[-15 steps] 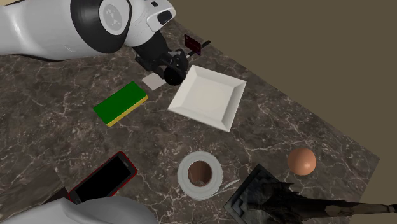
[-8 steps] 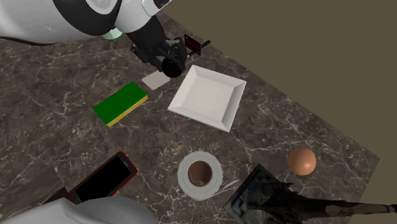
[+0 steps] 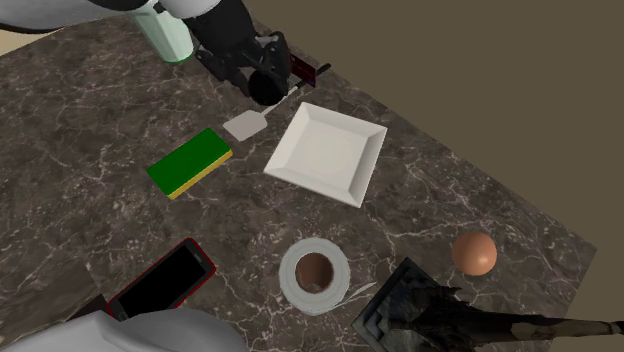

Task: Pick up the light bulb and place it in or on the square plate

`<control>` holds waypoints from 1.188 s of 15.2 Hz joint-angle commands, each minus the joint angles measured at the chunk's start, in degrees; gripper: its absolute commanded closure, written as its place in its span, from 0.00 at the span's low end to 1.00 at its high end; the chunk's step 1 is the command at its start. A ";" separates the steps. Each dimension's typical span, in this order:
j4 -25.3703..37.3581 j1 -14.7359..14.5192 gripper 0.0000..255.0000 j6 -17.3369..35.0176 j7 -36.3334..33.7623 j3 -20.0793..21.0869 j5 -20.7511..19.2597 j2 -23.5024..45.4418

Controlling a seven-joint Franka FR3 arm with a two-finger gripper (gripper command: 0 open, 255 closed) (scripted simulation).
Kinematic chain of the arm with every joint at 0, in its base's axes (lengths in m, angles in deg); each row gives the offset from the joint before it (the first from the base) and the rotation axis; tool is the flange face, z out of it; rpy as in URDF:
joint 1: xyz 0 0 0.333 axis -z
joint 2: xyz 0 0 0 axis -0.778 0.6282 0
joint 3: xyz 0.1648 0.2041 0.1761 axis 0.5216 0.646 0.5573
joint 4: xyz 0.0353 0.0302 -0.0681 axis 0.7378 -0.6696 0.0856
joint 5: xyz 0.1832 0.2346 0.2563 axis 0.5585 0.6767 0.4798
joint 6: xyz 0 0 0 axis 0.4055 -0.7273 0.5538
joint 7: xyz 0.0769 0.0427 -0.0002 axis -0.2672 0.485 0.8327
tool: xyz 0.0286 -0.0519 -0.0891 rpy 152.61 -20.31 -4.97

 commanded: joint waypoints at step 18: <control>-4.58 7.83 1.00 6.50 14.10 -5.94 3.19 -1.71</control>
